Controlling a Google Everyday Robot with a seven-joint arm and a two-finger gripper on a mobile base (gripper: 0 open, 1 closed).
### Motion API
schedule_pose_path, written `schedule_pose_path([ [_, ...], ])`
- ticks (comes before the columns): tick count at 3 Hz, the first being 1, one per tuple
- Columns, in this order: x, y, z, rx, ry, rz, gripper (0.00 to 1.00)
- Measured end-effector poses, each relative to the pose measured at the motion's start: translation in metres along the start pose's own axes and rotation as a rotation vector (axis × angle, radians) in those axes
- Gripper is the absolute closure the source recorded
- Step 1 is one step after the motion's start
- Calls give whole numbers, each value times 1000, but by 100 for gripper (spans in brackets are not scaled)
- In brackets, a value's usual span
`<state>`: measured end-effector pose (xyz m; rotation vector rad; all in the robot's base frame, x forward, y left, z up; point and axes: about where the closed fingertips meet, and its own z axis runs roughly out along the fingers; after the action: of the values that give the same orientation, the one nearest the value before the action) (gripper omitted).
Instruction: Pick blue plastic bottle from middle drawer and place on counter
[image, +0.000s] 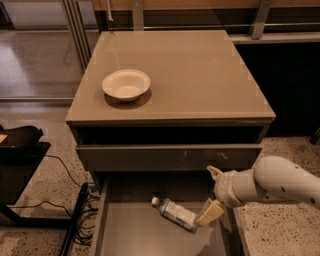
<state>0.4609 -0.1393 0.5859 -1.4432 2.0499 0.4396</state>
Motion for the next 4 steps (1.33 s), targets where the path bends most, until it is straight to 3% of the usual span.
schedule_pose_path([
  [1,26,7,45,-49,11,61,0],
  [2,35,11,72,-90,12,110,0],
  [4,40,19,86,-126,-2,126,0],
])
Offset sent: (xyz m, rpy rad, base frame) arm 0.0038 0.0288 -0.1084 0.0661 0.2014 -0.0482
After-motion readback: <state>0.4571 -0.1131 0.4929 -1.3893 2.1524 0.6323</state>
